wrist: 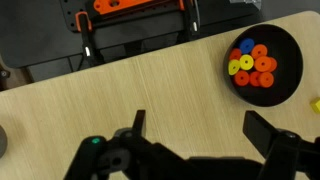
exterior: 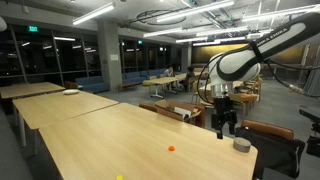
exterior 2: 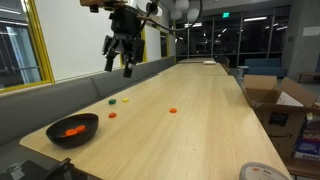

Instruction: Put the two rings in the bowl

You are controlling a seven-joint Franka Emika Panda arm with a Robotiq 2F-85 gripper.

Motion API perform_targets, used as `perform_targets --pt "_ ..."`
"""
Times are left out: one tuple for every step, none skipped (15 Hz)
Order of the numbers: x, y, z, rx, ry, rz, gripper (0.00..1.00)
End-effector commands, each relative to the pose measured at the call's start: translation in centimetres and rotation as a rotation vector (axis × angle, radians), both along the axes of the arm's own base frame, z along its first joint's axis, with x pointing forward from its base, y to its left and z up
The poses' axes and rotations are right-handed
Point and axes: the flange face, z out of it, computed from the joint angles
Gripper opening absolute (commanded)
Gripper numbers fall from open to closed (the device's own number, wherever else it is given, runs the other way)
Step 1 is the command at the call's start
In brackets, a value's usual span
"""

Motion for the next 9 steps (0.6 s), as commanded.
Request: perform_targets --pt "0.1 0.0 0.2 0.0 -0.002 0.0 1.0" --pt "0.2 0.0 0.4 0.0 -0.006 0.0 1.0" --pt "0.3 0.0 0.4 0.0 -0.008 0.0 1.0" --pt "0.3 0.0 0.5 0.0 -0.009 0.0 1.0" --pt "0.3 0.0 0.5 0.0 -0.009 0.0 1.0" --pt "0.3 0.0 0.5 0.0 -0.009 0.0 1.0" --pt "0.4 0.4 0.4 -0.008 -0.014 0.011 1.0" --pt "0.5 0.9 0.2 -0.016 -0.016 0.015 1.0" --pt "0.6 1.9 -0.2 -0.025 -0.021 0.029 1.0"
